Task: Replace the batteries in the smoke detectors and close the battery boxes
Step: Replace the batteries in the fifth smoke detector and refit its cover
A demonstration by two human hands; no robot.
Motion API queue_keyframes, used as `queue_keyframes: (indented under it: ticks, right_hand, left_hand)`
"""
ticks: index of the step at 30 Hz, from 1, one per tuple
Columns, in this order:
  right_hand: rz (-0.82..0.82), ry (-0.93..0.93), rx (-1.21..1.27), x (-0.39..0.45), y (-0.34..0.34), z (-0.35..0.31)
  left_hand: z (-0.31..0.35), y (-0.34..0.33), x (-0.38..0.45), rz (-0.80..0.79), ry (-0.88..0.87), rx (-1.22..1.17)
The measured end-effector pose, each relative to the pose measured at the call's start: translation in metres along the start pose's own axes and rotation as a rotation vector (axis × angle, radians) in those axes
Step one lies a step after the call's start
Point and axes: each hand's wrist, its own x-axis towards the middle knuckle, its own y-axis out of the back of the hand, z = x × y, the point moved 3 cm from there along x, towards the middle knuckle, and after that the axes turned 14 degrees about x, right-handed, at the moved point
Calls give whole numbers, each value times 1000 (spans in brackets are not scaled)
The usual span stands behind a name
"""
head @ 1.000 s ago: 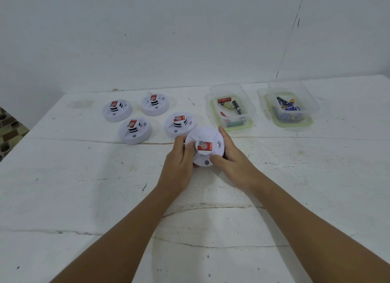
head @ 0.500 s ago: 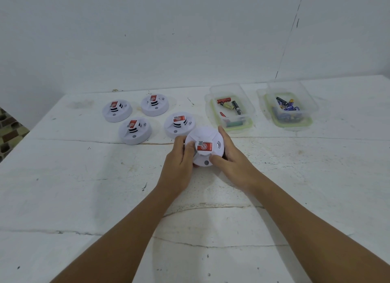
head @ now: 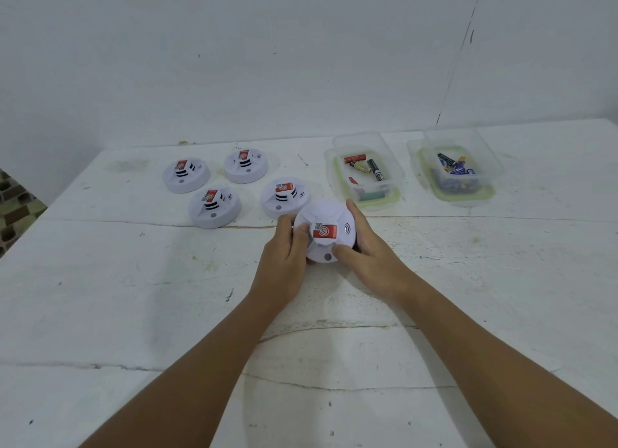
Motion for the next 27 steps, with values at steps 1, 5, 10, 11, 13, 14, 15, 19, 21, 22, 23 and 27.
queue_keyframes:
  ticks: [1,5,10,11,13,14,15,19,21,22,23,27]
  right_hand:
    - [2,2,-2,0,0,0]
    - [-1,6,-4,0,1,0]
    - [-4,9,7,-2,0,-1]
    - [-2,8,7,-2,0,-1]
    - [-4,9,5,-2,0,-2]
    - [-4,9,7,-2,0,-2]
    - [-4,8,10,-3,0,-3]
    - [-2,11,5,-2,0,-2]
    - [-7,16,-1,-1,0,-2]
    - [-5,15,-1,-1,0,-2]
    - [-1,13,0,-1,0,-2]
    - [8,17,11,0,0,1]
  left_hand:
    - [0,0,0,0,0,-1]
    - [-1,0,0,1,3,-7]
    - [-1,0,0,2,-13,-7]
    - [0,0,0,0,-14,-9]
    - [0,0,0,-2,-10,-13]
    - [0,0,0,-3,-9,-15]
    - [0,0,0,-3,-11,-18]
    - [1,0,0,0,-9,-29]
    - [1,1,0,4,-3,-37]
    - [2,1,0,1,0,-38]
    - [2,1,-1,-3,1,-36]
    - [3,2,-1,-9,-1,-28]
